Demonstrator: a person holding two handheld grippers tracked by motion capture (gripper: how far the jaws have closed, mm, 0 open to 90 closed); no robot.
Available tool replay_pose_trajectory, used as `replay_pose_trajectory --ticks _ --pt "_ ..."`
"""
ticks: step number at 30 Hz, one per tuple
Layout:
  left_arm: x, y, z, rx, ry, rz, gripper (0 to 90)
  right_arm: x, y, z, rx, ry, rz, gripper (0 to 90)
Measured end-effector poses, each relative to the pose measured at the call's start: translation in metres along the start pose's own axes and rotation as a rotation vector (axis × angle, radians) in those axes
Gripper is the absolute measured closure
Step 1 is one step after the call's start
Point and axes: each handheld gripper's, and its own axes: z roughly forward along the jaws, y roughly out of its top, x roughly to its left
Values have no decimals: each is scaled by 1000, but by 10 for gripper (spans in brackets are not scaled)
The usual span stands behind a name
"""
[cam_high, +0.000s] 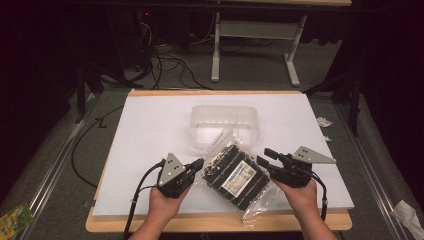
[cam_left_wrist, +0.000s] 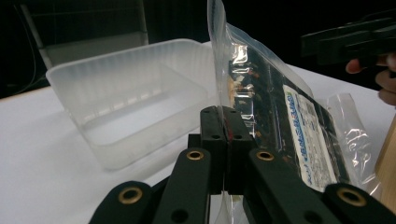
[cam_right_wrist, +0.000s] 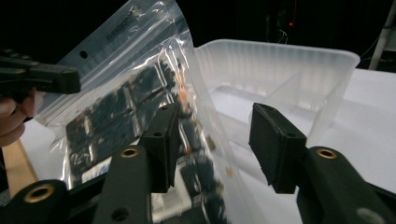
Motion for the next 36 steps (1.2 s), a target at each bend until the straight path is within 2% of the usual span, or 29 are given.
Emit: replay_pose_trajectory --ticks 3,4,5,6,7,9,14,17,19,20,21,22,26,27,28,31,34,35,36 --pt "-4 8 2 -11 -4 33 900 -2 10 12 -4 27 4 599" --pt "-4 8 2 -11 -4 33 900 -2 10 12 -4 27 4 599" --pt "-7 12 4 -10 -2 55 900 -3 15 17 7 48 8 604" --pt "-7 12 4 -10 -2 55 900 -3 15 17 7 48 8 604" --pt "-9 14 4 -8 -1 77 900 -3 17 20 14 56 8 602" --pt "-11 17 5 -8 1 98 900 -8 19 29 25 65 31 596" --pt "-14 19 6 -5 8 119 900 -18 19 39 33 99 74 590" --pt "-13 19 7 -2 11 120 900 -20 19 43 38 132 95 642" --pt "-13 18 8 4 15 128 900 -21 19 43 49 169 104 731" --pt "-13 18 8 4 15 128 900 -21 19 43 49 169 104 731" --pt "-13 17 9 2 19 125 900 -19 19 42 58 164 82 798" --pt "-13 17 9 2 19 125 900 -19 19 42 58 164 82 798" --pt "-10 15 9 5 28 115 900 -18 17 39 72 166 45 900" --pt "-8 15 10 -6 16 112 900 -14 17 38 73 162 16 900" --pt "-8 15 10 -6 16 112 900 -14 17 38 73 162 16 900" --pt "-4 13 10 12 31 69 898 -9 18 34 59 151 -20 900" --pt "-2 12 11 18 46 57 874 -6 17 31 50 135 -31 900" --pt "-1 11 11 20 38 46 831 -4 17 30 41 128 -35 900" --pt "1 11 11 22 30 32 831 -4 17 30 41 128 -35 900"
